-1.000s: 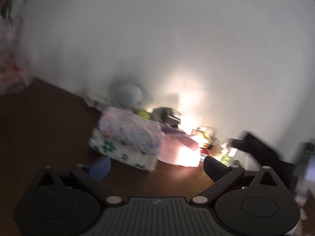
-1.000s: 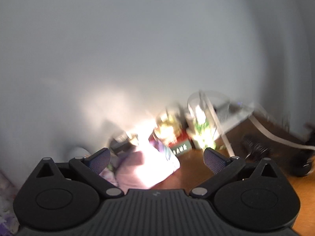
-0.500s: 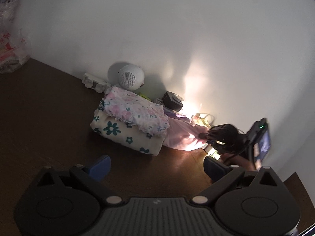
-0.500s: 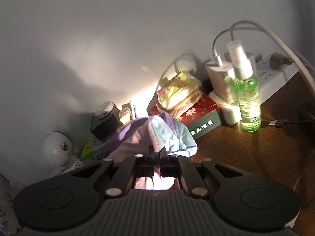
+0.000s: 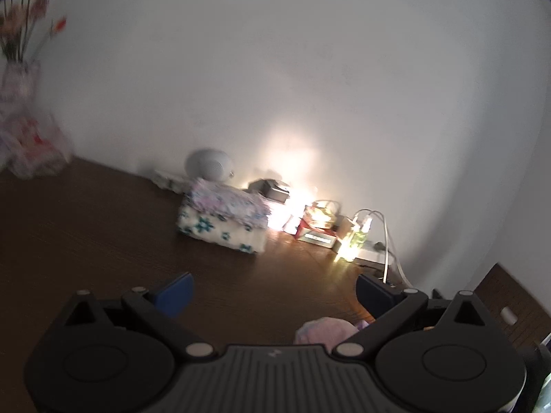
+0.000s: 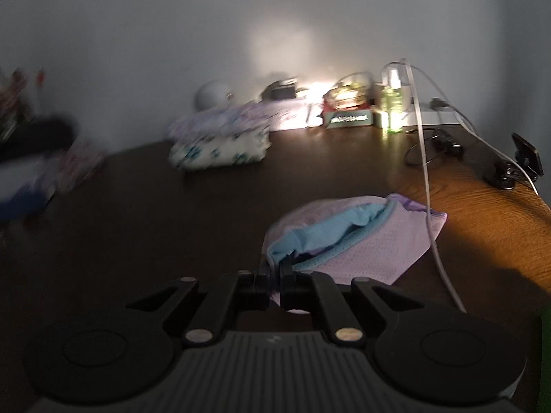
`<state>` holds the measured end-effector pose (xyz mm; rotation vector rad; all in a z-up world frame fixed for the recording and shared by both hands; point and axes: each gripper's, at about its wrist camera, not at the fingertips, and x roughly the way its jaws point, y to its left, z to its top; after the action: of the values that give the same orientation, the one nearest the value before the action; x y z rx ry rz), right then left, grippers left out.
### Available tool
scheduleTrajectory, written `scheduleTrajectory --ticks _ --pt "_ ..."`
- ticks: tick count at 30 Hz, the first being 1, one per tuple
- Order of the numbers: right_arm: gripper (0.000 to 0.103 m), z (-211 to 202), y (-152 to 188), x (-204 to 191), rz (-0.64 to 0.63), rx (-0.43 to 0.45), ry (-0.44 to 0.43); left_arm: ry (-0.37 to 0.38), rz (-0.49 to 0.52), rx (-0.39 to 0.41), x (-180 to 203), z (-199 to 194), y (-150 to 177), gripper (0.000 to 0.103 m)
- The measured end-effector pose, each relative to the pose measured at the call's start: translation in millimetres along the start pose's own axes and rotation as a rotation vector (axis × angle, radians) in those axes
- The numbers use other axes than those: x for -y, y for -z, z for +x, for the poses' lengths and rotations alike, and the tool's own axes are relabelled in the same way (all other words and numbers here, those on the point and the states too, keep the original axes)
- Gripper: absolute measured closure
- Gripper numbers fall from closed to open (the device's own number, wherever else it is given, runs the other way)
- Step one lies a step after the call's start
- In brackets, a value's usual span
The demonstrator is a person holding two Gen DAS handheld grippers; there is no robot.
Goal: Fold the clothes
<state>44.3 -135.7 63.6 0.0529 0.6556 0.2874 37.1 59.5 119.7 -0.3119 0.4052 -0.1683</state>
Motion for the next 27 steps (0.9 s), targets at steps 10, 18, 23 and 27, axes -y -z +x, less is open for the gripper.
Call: scheduleTrajectory --ticks 10,18,23,27 --pt "0.019 -133 108 -38 -0.239 0.128 -0.234 -0.134 0.149 -0.075 13 -55 65 0.002" --pt "0.026 -116 73 35 -0.098 0.144 -0.047 -0.083 0.539 -0.173 70 -56 128 0.002" --pt "0.051 -62 59 54 -0.073 0.054 -0.017 -0.055 0.739 -0.193 98 -36 153 0.002" --pt "0.066 -41 71 54 -0.131 -0.008 0.004 -0.066 0.795 -0.256 98 -23 161 0.005"
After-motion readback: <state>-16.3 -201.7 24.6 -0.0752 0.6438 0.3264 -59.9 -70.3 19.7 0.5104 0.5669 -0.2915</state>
